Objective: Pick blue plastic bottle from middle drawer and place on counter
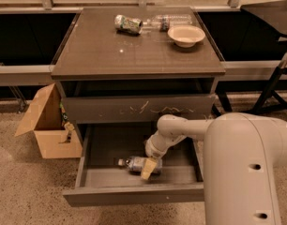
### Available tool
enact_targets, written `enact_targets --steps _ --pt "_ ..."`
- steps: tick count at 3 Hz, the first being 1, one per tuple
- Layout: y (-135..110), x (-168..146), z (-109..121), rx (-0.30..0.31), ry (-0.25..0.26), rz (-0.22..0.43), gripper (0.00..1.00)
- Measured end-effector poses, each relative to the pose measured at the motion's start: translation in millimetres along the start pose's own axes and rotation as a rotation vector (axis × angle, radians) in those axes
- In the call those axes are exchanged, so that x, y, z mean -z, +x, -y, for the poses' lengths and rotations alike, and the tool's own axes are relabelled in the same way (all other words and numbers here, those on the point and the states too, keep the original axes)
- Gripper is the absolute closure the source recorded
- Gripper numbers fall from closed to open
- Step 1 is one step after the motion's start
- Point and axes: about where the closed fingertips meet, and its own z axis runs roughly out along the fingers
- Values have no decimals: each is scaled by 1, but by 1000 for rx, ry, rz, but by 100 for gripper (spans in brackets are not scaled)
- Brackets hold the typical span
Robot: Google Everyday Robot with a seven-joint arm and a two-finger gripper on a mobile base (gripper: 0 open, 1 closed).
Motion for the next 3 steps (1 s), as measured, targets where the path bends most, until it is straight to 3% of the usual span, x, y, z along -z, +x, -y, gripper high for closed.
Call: enact_targets --steps 2,3 --pt "2 -25 3 -8 -43 -3 0" --pt "1 -32 4 -2 -56 -7 19"
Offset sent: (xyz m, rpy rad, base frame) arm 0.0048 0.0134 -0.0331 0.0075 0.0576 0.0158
